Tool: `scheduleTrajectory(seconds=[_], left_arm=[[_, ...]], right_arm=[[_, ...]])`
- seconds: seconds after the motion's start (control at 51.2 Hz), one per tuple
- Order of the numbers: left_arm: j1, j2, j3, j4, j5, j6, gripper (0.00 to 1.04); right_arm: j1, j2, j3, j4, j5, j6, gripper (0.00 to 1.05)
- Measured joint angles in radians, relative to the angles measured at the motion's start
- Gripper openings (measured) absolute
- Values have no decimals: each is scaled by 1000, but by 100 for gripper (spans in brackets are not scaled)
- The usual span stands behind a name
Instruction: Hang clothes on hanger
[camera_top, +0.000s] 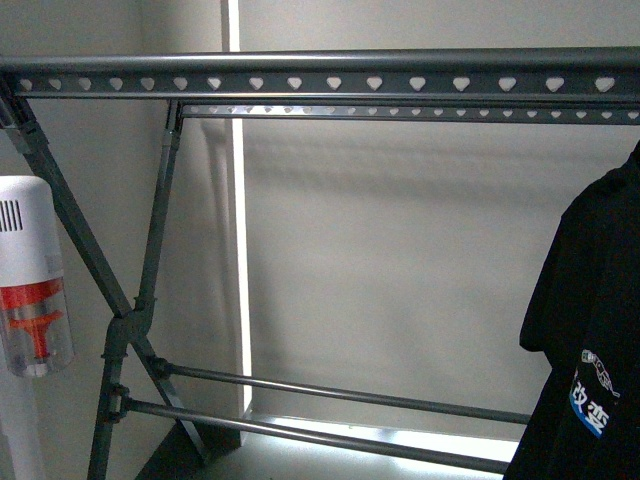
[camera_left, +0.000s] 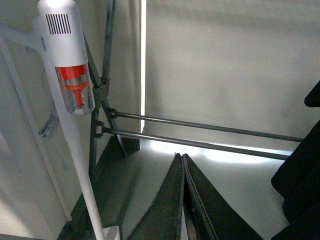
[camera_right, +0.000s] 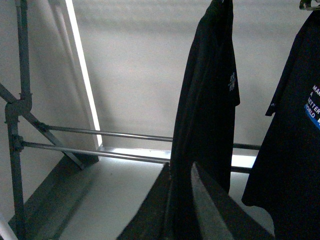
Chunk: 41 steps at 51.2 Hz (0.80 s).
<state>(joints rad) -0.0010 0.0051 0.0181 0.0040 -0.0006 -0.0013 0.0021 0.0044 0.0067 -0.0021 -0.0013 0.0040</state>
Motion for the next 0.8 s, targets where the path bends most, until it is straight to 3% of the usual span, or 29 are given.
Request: scheduleTrajectory(seconds=[0.078, 0.605, 0.683, 0.8], left_arm=[[0, 0, 0, 0, 0, 0, 4], [0, -1, 0, -1, 0, 0, 4], [0, -1, 0, -1, 0, 0, 10], [0, -1, 0, -1, 0, 0, 30]], right_arm=[[0, 0, 0, -1, 0, -3, 1], [0, 0, 0, -1, 0, -3, 2], [0, 0, 0, -1, 0, -4, 12], [0, 0, 0, -1, 0, -4, 30]])
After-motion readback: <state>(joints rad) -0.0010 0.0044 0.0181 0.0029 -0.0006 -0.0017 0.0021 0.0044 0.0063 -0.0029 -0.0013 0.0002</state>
